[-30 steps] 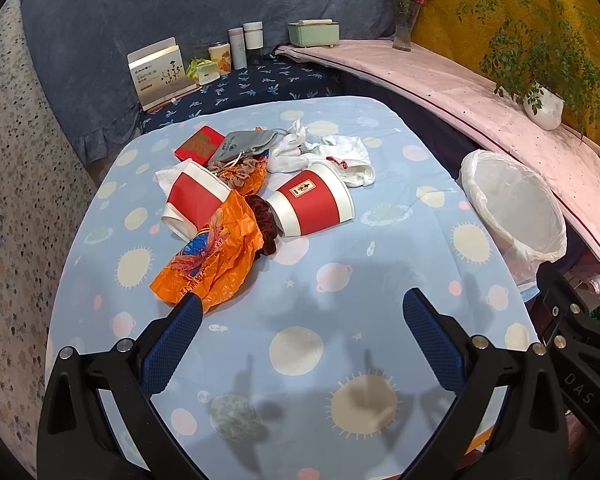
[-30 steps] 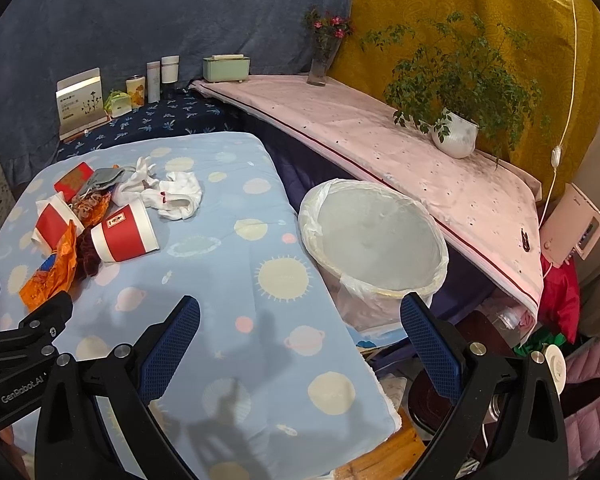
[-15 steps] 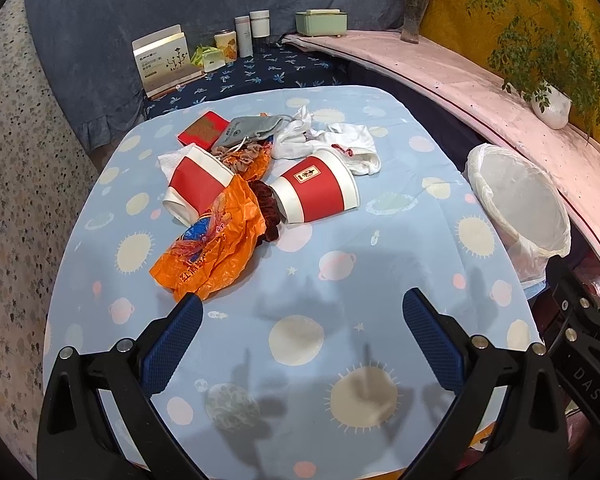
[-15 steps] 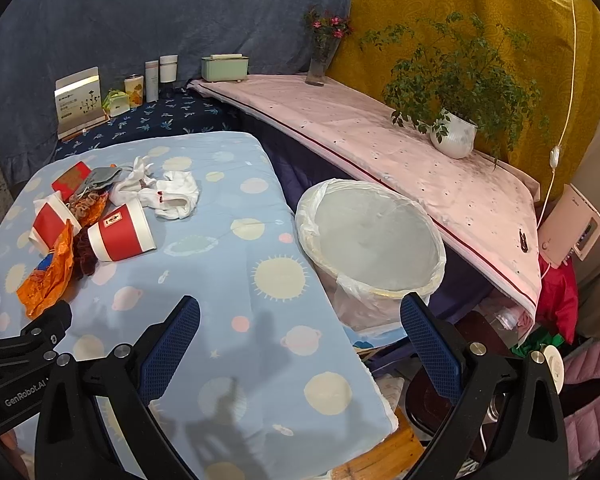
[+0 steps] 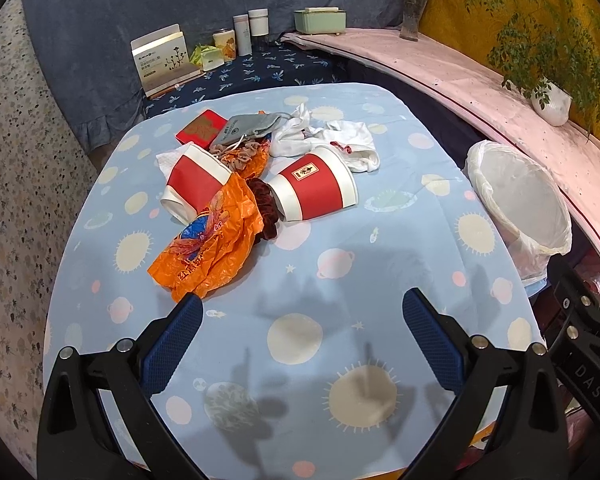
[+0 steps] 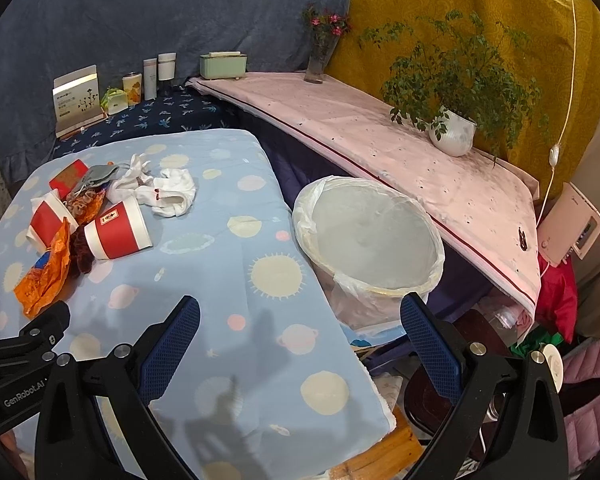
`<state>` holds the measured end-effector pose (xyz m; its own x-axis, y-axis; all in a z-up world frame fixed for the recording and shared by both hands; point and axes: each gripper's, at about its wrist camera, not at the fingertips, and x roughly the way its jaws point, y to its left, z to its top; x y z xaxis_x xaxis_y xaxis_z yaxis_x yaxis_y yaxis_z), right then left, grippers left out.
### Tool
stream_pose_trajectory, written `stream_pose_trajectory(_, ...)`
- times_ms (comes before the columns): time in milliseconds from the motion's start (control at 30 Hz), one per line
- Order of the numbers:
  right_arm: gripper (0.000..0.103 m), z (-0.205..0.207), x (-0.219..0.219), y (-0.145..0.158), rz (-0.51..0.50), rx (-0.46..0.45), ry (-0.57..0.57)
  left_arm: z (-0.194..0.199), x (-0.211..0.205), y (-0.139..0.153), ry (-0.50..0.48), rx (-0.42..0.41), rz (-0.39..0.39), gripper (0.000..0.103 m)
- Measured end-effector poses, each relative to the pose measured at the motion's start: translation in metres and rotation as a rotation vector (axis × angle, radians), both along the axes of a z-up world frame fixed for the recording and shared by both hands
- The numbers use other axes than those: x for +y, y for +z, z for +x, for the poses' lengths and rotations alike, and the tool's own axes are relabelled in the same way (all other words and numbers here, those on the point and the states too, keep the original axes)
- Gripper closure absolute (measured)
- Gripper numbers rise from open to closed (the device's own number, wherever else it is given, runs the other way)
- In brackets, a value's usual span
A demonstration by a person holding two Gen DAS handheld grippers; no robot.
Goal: Collect trash
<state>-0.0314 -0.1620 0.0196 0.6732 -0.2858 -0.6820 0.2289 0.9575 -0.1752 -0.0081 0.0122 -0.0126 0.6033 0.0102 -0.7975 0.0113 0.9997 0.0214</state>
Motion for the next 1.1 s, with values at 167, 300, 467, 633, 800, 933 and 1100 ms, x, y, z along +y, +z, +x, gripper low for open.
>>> stream_pose_trajectory(167,0.007,0.001,-0.001,-0.001,0.000,0.002,-0.002,0.001,0.000,-0.002,-0.002,0.002,0.000,0.008)
stream_pose_trajectory(300,0.007,0.002,0.000,-0.002,-0.004,0.006,-0.002,0.001,0.001,-0.004,-0.004,0.006,-0.004,0.008)
stream_pose_trajectory(467,0.007,0.003,0.001,-0.002,-0.012,0.004,-0.006,0.004,0.002,-0.008,-0.020,0.011,-0.001,0.007)
stream_pose_trajectory(633,0.007,0.007,0.008,-0.003,-0.014,0.004,-0.010,0.006,0.007,-0.010,-0.015,0.013,-0.008,0.007)
stream_pose_trajectory(800,0.007,0.012,0.012,-0.002,-0.010,-0.003,-0.012,0.009,0.015,-0.014,-0.007,0.008,-0.014,0.007)
stream_pose_trajectory(933,0.007,0.019,0.018,-0.002,-0.002,-0.013,-0.011,0.014,0.025,-0.018,-0.001,-0.012,-0.004,0.007)
stream_pose_trajectory(1100,0.007,0.034,0.033,-0.008,0.008,-0.006,0.010,0.028,0.047,-0.027,-0.013,-0.004,-0.026,0.007)
